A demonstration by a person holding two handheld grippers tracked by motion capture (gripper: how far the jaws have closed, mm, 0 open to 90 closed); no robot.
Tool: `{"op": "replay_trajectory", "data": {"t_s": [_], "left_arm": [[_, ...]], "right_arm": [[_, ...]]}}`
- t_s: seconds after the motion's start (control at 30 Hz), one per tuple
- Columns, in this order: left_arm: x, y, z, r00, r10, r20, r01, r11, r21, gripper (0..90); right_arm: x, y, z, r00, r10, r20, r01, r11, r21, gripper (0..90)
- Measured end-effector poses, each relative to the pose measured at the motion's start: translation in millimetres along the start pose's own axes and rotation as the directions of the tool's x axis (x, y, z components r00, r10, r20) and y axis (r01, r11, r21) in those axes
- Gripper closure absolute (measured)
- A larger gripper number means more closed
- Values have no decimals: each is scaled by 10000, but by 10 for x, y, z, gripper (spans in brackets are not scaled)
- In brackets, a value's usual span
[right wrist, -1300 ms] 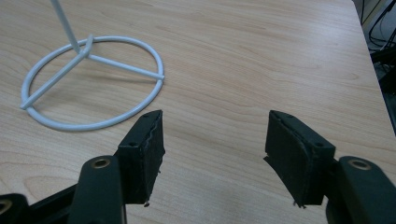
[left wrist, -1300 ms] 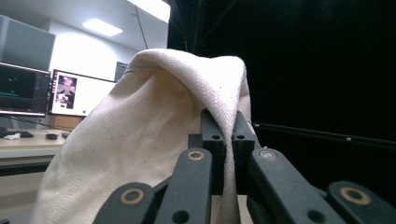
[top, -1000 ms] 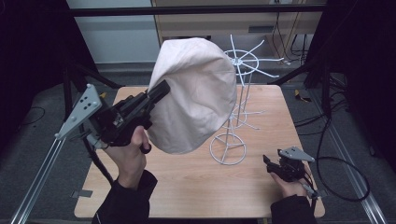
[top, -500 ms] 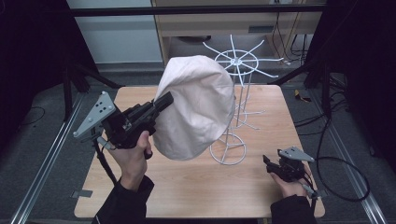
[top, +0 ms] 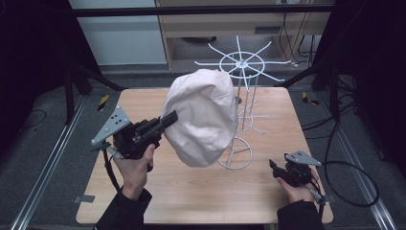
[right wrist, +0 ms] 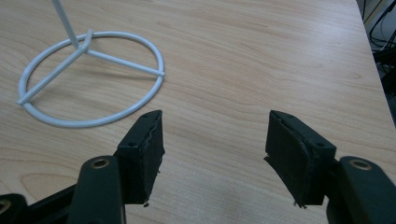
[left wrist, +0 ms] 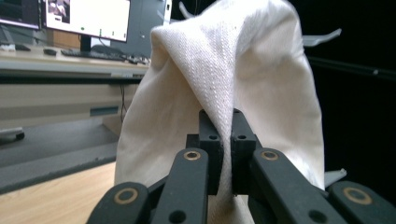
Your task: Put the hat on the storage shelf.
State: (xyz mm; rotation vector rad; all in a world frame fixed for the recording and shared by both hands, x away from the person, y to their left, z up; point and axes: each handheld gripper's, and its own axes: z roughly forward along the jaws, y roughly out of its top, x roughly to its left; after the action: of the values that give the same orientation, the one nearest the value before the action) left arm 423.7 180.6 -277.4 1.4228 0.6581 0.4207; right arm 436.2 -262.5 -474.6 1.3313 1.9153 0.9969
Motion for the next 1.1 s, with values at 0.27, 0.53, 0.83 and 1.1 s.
{"op": "replay_trajectory", "data": {"t_s": [0.27,0.53,0.83,1.1], "left_arm": [[-19,-152,107,9998,195,-66,-189,9966,808,859],[-45,-235,196,9995,313,-10,-309,9907,1324,852],[-35,-268,167,9990,444,69,-449,9868,1556,694],[29,-314,-119,9964,679,-511,-593,9862,1547,520]], "right_arm": [[1,-2,5,10000,-39,-4,39,10000,24,369],[-1,-4,10,10000,-67,0,67,10000,34,368],[3,-4,10,10000,-19,-31,19,10000,61,367],[0,-5,8,10000,-27,3,27,10000,84,360]]}}
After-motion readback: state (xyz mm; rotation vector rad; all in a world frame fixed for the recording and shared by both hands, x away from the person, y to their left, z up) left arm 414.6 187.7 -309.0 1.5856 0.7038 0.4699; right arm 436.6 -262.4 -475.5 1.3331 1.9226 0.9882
